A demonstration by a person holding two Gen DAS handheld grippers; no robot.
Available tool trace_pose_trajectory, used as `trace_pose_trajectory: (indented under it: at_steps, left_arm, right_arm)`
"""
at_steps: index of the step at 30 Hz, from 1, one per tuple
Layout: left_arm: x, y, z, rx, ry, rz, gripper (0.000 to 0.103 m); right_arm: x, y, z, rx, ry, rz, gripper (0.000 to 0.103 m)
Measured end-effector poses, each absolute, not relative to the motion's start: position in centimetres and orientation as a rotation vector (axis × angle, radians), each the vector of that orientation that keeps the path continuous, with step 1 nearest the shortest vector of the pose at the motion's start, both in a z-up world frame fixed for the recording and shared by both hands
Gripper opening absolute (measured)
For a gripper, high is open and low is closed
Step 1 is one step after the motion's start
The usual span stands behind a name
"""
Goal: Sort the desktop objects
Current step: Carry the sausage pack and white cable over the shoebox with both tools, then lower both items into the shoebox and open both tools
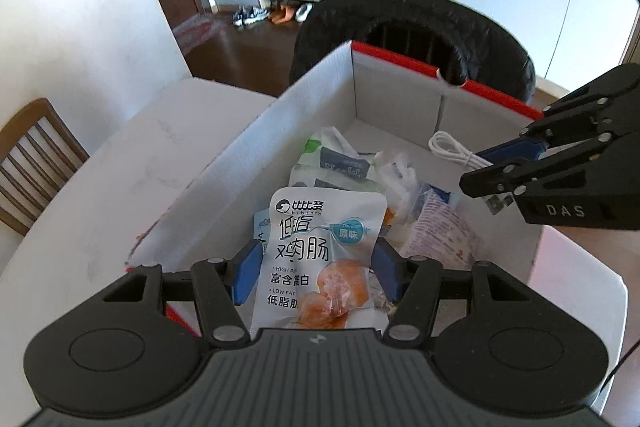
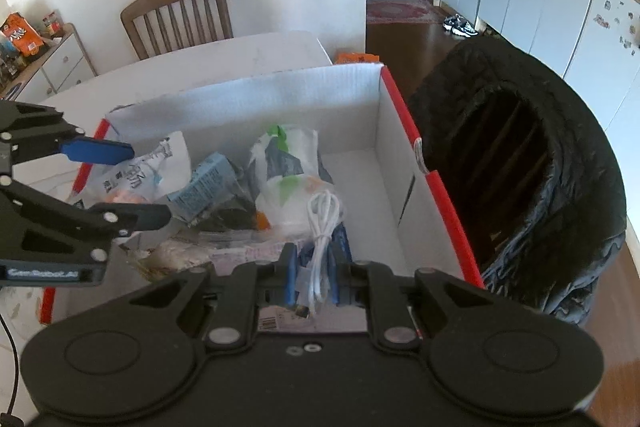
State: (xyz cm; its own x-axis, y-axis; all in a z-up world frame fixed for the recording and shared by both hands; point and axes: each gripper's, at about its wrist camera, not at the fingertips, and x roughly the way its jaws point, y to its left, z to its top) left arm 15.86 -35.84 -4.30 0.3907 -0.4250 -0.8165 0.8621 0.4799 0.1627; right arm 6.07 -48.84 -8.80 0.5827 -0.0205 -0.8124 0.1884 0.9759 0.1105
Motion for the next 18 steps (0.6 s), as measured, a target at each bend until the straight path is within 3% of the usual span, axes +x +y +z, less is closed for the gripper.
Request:
trace_pose_trajectory:
  at_steps: [18]
  left_arm:
    - [18.1,-37.8,-7.9,0.686,0.906,-0.845,0.058]
  right_arm:
    - [7.4,-49.4,-11.7,0.167,1.010,-0.131,0.015]
